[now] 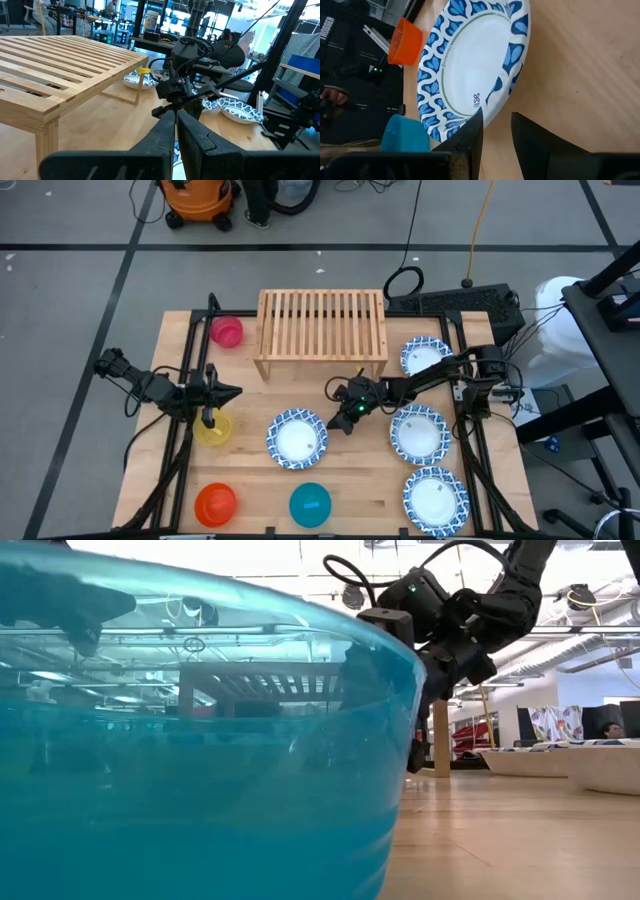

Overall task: Place and stack bowls onto a shelf
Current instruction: Put the white bowl on the shelf

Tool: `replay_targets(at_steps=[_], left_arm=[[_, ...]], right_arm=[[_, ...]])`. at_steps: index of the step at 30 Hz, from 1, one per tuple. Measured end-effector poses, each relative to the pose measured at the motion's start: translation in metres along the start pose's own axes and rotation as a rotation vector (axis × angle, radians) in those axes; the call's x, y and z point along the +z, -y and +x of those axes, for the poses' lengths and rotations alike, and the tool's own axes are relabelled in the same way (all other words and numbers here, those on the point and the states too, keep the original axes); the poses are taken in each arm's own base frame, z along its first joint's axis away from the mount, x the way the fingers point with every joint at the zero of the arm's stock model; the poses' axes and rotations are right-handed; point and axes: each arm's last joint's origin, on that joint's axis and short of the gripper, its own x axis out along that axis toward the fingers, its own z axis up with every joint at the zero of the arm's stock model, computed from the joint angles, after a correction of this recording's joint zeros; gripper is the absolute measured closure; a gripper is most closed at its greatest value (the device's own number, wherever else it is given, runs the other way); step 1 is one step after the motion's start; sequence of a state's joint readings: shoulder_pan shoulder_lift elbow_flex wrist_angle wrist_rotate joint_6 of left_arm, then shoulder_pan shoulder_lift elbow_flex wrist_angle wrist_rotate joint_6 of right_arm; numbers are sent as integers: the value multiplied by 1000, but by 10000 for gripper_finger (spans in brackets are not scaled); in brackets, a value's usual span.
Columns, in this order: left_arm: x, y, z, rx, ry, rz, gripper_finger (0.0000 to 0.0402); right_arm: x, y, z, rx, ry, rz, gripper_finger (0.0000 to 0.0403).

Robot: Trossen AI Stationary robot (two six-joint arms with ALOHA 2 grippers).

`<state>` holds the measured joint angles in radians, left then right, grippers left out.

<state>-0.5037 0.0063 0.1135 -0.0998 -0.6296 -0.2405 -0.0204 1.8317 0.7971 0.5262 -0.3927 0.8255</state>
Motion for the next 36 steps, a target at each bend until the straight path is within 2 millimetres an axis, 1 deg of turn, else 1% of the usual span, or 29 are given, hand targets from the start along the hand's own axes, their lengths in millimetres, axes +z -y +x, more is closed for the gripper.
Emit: replay_targets(at_steps=[6, 9, 14, 18, 20, 24, 29, 32, 36], left_arm=[[0, 0, 0, 0, 0, 0, 378], [0, 0, 0, 0, 0, 0, 378], [0, 0, 0, 0, 0, 1, 378], [0, 0, 0, 0, 0, 1, 378], [0, 0, 0, 0, 0, 1, 378], [0, 0, 0, 0, 0, 1, 378], [0, 0, 0, 0, 0, 1, 378], [0, 0, 0, 0, 0, -8, 378], [0, 0, 0, -1, 2, -19, 378]], right_arm=[[0, 0, 0, 4, -3, 10, 310], [2, -5, -3, 23, -2, 4, 310], [20, -26, -10, 94, 53, -60, 310], [37, -48, -23, 149, 126, -164, 310], [43, -56, -31, 148, 137, -203, 310], [54, -73, -48, 72, 136, -296, 310], [64, -87, -70, -126, 74, -425, 310], [72, -96, -80, -204, 36, -441, 310], [81, -108, -88, -227, 27, -391, 310]])
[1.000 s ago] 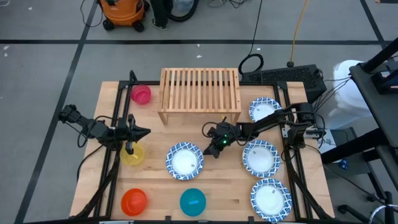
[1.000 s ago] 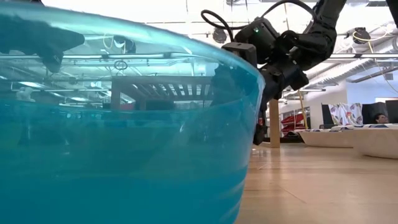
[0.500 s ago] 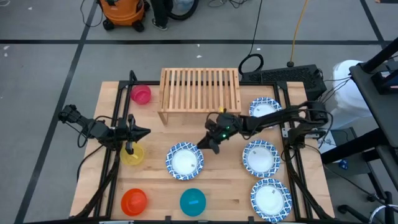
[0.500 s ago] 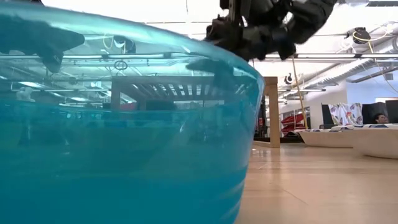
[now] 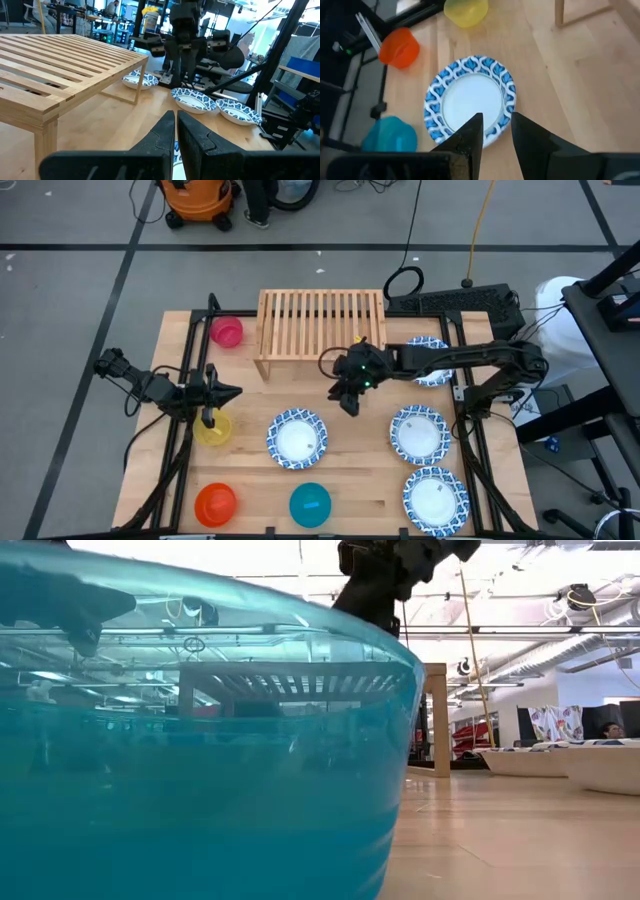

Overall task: Place and stack bowls onto a shelf
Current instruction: Put the white bowl on the shelf

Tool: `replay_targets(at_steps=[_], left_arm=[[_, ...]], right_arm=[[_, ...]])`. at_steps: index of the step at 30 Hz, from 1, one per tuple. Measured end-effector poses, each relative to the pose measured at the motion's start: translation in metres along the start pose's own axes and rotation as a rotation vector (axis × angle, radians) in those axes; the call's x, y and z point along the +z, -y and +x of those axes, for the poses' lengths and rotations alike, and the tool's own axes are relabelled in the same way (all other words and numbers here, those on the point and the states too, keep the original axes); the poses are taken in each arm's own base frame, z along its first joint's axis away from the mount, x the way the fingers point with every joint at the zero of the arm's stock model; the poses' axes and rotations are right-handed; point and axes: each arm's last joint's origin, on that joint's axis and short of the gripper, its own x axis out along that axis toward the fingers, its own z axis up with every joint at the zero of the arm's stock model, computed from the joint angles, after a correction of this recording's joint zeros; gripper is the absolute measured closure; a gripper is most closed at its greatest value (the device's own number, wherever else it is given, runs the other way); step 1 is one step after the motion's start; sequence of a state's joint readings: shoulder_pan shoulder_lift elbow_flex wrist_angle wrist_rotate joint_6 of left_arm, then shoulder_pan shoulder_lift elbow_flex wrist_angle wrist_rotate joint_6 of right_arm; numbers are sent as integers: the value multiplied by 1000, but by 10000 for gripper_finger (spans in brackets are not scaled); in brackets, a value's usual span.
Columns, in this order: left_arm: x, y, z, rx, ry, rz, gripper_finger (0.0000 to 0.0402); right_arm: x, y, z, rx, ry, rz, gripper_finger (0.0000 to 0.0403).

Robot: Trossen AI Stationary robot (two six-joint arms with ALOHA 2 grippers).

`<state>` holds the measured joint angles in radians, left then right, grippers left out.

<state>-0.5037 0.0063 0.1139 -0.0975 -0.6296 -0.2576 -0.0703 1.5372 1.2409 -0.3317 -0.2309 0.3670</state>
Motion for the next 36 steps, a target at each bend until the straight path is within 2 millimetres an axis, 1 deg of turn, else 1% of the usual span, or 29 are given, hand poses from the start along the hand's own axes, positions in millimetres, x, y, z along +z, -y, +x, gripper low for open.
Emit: replay_targets(at_steps=[2, 6, 10, 12, 15, 18, 21, 25, 29, 36], left_arm=[[0, 0, 0, 0, 3, -13, 378], [0, 0, 0, -1, 4, -32, 378], [0, 0, 0, -1, 4, -40, 378], [0, 0, 0, -1, 4, -41, 378], [2, 0, 0, -4, 15, -51, 378], [3, 1, 0, -7, 29, -58, 378], [4, 1, 0, -9, 38, -65, 378], [4, 1, 0, -9, 38, -63, 378], [4, 1, 0, -9, 38, -52, 378], [4, 1, 0, -9, 37, -32, 378]], right_arm=[[4, -1, -2, -8, 21, 16, 310], [3, -1, -1, -15, 19, 47, 310], [0, -4, 11, -6, 0, 50, 310], [-3, -4, 22, -5, -22, 58, 310], [-2, -8, 37, 35, -66, 52, 310], [6, -15, 56, 57, -82, 3, 310], [8, -19, 72, 68, -147, -38, 310], [8, -20, 86, 51, -201, -53, 310], [3, -14, 100, 15, -248, 35, 310], [-15, 3, 130, -79, -321, 246, 310]])
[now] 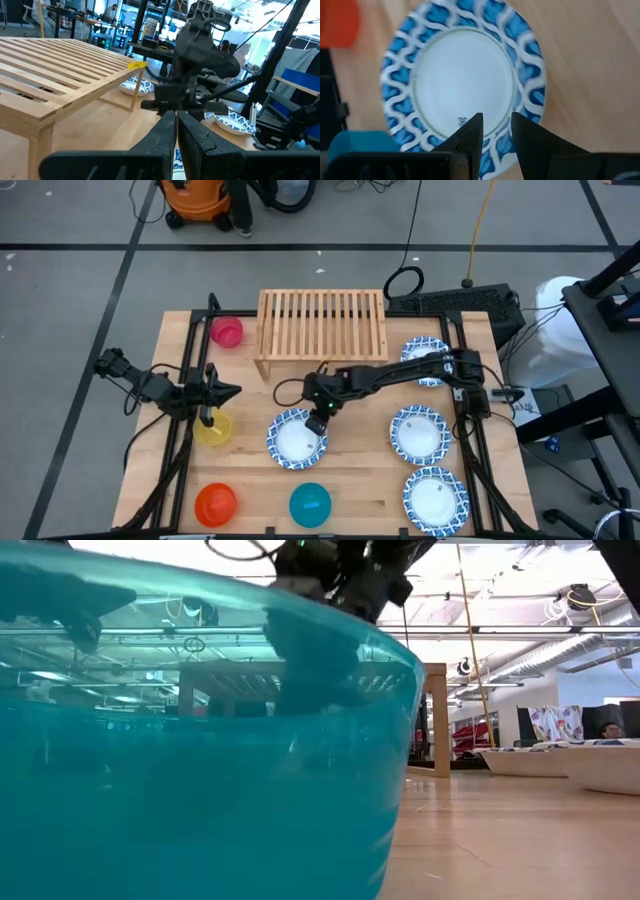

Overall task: Place and stack bowls onto a shelf
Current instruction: Put the white bowl on the shelf

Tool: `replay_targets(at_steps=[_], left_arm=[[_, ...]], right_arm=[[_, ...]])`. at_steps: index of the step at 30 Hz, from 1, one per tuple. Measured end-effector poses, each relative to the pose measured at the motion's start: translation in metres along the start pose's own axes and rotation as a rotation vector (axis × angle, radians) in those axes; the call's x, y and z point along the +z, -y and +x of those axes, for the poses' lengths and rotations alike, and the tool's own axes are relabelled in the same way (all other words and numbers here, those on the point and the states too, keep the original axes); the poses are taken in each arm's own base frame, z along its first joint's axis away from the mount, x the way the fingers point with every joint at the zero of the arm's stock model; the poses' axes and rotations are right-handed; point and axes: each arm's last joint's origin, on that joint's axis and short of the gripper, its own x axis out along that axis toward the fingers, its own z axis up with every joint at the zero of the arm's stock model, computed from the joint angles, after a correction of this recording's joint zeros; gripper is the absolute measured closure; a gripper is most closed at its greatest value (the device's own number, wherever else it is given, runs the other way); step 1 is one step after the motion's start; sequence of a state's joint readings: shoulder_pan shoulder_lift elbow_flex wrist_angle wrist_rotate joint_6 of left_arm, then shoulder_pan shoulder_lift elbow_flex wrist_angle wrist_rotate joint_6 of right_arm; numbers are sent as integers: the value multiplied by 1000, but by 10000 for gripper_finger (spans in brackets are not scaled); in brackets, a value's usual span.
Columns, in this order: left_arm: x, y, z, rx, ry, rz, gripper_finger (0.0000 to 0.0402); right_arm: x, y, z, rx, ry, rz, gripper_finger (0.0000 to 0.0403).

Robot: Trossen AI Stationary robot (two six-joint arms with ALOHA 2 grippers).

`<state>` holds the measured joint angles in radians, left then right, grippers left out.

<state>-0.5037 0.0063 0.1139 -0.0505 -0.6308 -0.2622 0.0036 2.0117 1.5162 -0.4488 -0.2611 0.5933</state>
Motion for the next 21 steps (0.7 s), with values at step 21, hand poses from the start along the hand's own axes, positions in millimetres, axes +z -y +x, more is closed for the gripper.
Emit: replay_targets(at_steps=[21], left_arm=[[0, 0, 0, -4, 0, 56, 378]], right_arm=[[1, 1, -1, -43, 35, 96, 318]])
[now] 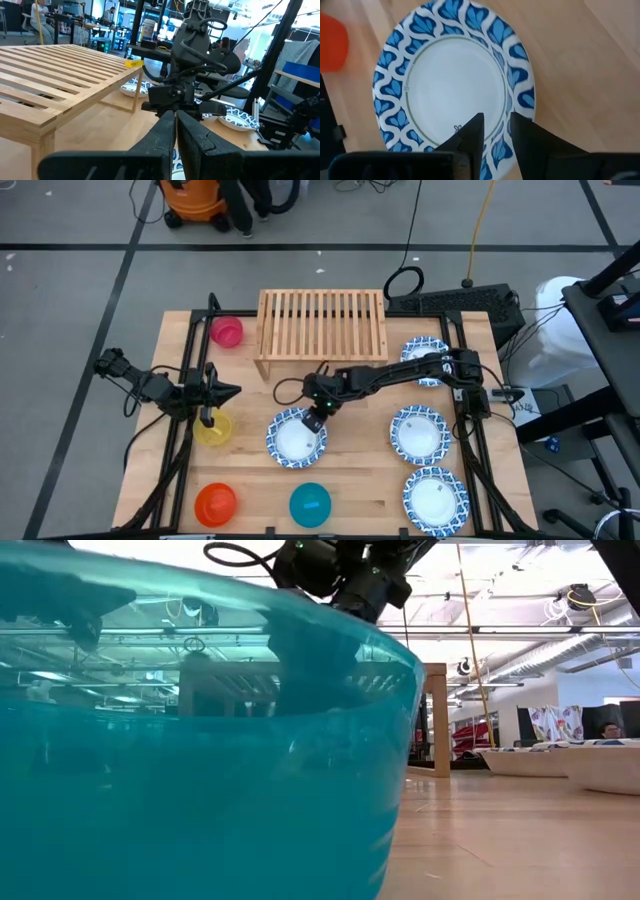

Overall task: Place and stack bowls onto a shelf
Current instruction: Put the white bowl on the shelf

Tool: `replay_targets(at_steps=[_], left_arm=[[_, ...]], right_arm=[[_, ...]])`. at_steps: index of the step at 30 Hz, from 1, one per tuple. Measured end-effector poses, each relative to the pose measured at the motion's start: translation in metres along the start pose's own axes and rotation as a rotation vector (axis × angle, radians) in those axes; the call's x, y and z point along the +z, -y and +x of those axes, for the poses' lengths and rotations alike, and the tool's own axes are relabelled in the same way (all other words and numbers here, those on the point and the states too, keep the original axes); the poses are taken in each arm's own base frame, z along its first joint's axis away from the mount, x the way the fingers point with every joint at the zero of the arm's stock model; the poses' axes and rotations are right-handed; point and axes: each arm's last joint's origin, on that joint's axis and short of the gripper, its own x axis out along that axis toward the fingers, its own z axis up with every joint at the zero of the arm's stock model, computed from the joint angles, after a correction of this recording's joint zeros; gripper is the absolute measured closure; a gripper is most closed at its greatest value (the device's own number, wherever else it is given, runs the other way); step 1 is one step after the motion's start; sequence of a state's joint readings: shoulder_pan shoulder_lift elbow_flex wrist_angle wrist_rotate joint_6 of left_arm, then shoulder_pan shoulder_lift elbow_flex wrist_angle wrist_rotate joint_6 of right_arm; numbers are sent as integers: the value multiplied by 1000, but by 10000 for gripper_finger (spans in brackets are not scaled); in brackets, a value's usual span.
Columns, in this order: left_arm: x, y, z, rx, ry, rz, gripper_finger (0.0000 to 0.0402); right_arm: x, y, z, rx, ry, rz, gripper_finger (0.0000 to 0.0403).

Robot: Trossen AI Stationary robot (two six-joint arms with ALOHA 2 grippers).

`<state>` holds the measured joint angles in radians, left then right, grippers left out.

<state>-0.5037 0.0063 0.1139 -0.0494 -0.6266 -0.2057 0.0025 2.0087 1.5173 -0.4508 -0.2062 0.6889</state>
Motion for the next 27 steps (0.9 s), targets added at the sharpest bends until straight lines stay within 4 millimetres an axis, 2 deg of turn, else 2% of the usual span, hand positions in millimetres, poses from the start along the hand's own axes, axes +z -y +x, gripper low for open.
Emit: replay_targets(at_steps=[6, 10, 21, 27], left_arm=[[0, 0, 0, -1, 0, 1, 378], [0, 0, 0, -1, 0, 1, 378], [0, 0, 0, -2, 0, 1, 378], [0, 0, 0, -1, 0, 1, 378]], right_arm=[[3, 3, -1, 6, -2, 22, 342], [7, 0, -2, 99, 0, -19, 342], [38, 0, -10, 231, 223, -64, 331], [43, -4, -13, 271, 278, -73, 326]])
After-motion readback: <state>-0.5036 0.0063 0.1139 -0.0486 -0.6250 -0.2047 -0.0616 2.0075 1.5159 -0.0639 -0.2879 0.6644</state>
